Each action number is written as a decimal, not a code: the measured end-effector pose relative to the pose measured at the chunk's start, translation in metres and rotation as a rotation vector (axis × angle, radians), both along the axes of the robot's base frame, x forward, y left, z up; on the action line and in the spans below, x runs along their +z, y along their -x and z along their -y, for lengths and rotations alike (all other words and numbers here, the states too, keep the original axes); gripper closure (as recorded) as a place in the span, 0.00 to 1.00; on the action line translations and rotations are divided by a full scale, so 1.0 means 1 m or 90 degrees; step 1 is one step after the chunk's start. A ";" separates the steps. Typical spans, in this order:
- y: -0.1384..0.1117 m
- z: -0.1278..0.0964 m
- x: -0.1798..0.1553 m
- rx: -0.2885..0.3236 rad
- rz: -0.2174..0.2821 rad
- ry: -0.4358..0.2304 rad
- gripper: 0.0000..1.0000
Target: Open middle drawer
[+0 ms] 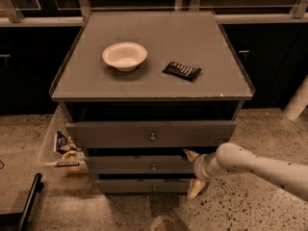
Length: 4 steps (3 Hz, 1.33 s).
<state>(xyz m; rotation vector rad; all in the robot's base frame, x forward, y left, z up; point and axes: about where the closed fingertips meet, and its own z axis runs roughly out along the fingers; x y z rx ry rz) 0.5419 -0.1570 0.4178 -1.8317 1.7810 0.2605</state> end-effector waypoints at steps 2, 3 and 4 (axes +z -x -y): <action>-0.032 0.004 -0.008 0.012 0.046 -0.018 0.00; -0.040 0.003 -0.016 0.019 0.053 -0.032 0.00; -0.044 0.001 -0.023 0.025 0.053 -0.041 0.00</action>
Offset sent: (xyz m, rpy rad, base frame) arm 0.0510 -0.0087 -0.0131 0.0535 -0.1160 0.0309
